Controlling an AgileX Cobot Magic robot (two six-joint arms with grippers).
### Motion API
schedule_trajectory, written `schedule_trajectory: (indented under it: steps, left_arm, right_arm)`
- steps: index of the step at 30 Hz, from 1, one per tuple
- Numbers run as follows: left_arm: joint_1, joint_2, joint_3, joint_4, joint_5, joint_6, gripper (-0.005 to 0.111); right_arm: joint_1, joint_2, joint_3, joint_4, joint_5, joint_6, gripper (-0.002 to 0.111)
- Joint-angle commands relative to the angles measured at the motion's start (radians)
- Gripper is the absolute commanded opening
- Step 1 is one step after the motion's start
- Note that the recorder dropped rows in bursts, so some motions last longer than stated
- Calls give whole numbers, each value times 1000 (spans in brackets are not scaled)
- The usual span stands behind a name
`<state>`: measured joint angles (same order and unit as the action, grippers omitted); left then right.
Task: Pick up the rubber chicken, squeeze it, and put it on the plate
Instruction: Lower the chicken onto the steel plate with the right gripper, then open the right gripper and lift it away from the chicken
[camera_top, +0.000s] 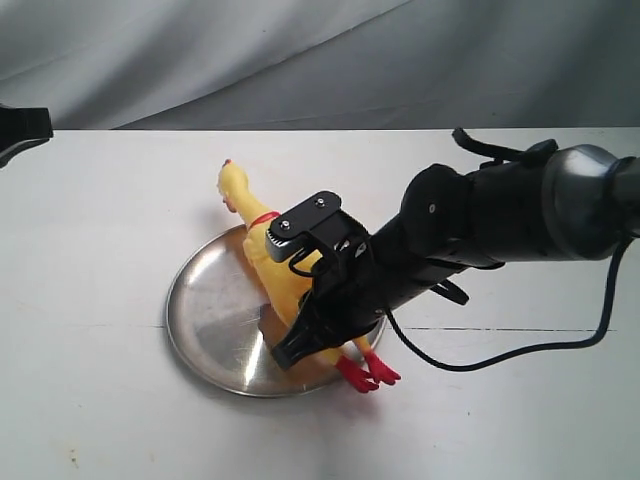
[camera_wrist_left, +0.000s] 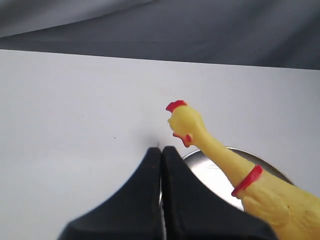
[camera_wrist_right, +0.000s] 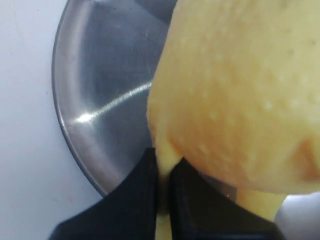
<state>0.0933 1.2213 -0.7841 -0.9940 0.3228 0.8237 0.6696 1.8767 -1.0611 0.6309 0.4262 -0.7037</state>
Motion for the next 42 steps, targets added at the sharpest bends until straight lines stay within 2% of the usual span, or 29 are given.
schedule_trajectory:
  steps: [1,3,5,7,12,13,15,21,29,36,39,42]
  left_arm:
    - [0,-9,6,1,-9,-8,0]
    - [0,-9,6,1,-6,-8,0]
    - [0,-9,6,1,-5,-8,0]
    - [0,-9,6,1,-3,-8,0]
    - [0,-9,6,1,-3,-8,0]
    - [0,-9,6,1,-3,-8,0]
    - [0,-9,6,1,-4,-10,0]
    - [0,-9,6,-6,-6,-12,0]
    - [0,-9,6,-6,-12,-9,0]
    - [0,-9,6,-6,-12,-9,0]
    - [0,-9,6,-8,-10,-9,0]
    - [0,-9,6,-39,-8,-9,0]
  right_arm:
    - [1,13,1,8,-29,13,0]
    - [1,13,1,8,-29,17,1]
    - [1,13,1,8,-29,22,8]
    - [1,13,1,8,-25,28,22]
    - [1,13,1,8,-20,32,66]
    - [1,13,1,8,-17,32,73]
    - [1,13,1,8,-5,46,78]
    - [-10,-17,1,-7,74,145,75]
    - [-77,-178,1,-133,88,278,73]
    - [-102,-278,1,-153,140,293,73]
    - [-102,-301,1,-248,126,328,64]
    - [-102,-333,1,-474,104,462,47]
